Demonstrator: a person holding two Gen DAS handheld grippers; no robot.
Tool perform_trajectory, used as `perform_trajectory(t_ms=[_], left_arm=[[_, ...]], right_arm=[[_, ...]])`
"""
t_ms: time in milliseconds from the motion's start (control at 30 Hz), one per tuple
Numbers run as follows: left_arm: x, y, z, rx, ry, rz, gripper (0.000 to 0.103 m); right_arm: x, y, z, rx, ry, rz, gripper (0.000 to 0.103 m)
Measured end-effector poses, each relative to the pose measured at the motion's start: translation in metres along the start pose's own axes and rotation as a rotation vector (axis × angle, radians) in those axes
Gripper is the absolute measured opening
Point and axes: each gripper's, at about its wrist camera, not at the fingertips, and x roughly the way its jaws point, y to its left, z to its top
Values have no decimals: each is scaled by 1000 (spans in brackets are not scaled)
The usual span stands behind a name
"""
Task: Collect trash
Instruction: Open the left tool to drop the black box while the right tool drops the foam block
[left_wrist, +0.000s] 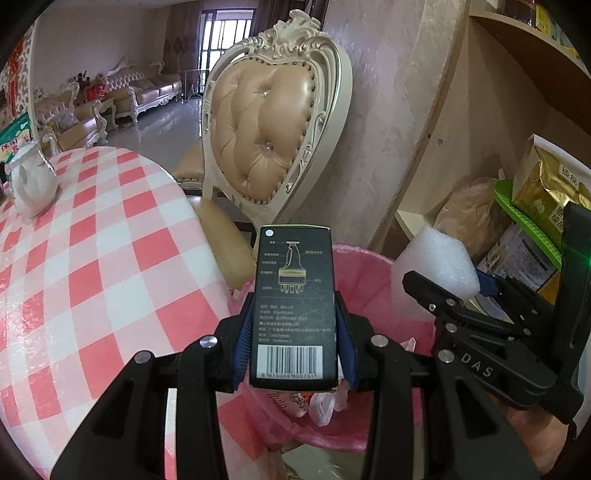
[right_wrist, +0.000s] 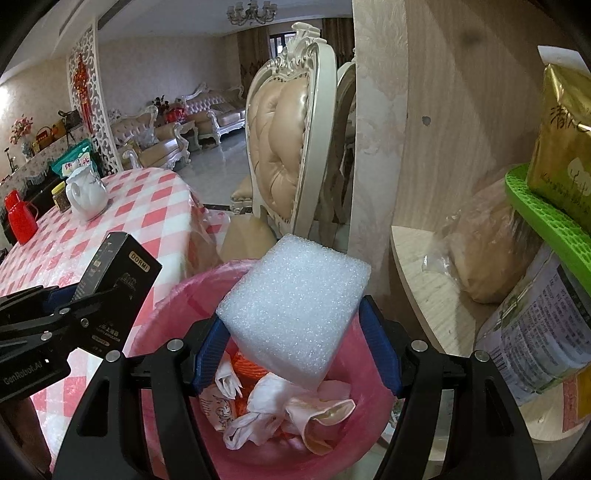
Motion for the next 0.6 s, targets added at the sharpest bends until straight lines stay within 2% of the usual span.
perform_trajectory(t_ms=[233, 300, 600], left_arm=[[7, -1, 0, -11, 18, -18, 40], [9, 0, 0, -16, 20, -19, 44], [6, 6, -4, -36, 23, -15, 52]], right_arm=[[3, -3, -2, 6, 3, 0, 69], [4, -4, -2, 9, 3, -2, 74], [2, -5, -5, 13, 6, 4, 77]])
